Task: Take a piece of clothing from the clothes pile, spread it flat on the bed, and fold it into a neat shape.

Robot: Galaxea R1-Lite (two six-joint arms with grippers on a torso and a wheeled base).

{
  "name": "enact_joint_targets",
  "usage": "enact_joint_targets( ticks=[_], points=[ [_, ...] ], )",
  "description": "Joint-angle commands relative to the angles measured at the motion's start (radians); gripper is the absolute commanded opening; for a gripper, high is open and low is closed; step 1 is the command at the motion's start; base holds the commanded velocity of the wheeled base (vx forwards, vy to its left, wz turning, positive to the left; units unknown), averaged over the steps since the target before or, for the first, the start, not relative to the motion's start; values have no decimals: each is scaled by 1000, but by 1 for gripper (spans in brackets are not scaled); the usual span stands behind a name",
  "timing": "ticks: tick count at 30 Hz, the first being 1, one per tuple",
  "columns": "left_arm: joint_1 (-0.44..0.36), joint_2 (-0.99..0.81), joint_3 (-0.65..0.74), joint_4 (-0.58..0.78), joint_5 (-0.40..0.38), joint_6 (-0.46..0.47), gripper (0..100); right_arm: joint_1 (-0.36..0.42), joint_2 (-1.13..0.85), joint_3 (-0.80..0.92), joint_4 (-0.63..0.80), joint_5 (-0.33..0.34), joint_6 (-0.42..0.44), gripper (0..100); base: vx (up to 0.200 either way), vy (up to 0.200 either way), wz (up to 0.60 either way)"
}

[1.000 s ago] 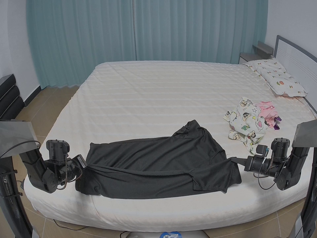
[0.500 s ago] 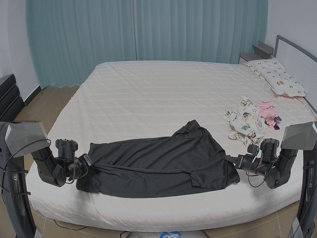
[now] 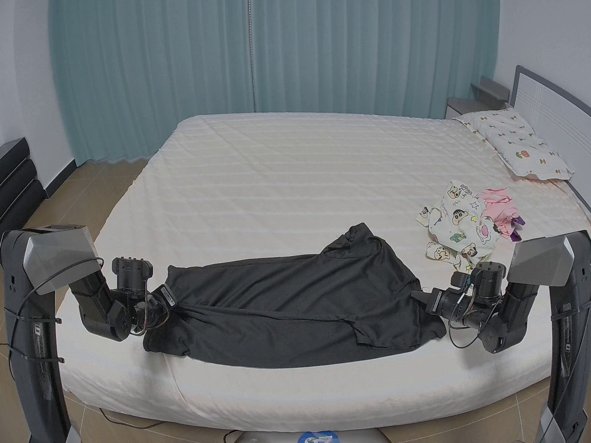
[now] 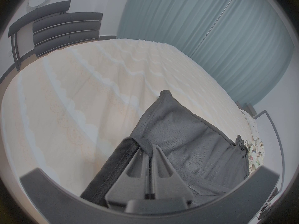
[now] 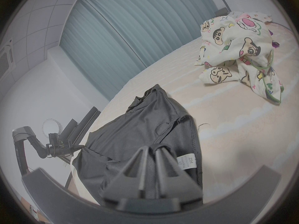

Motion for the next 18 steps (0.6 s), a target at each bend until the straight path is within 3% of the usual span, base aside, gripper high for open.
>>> enact_joint_targets(
  ticks=[1,7,12,18],
  points=[
    [4,10,-13,10,0,-2,100,4,23,-7,-2,0,3,100,0,0,0],
    [24,4,-33,45,-1,-30,100,-5,-26,-1,-68,-81,114,100,0,0,0],
    [68,-30,-15,47,-4,-44,100,-2,-138,68,-62,-142,137,100,0,0,0],
    [142,-131,42,57,-101,-58,100,7,-210,200,-65,-158,139,100,0,0,0]
  ],
)
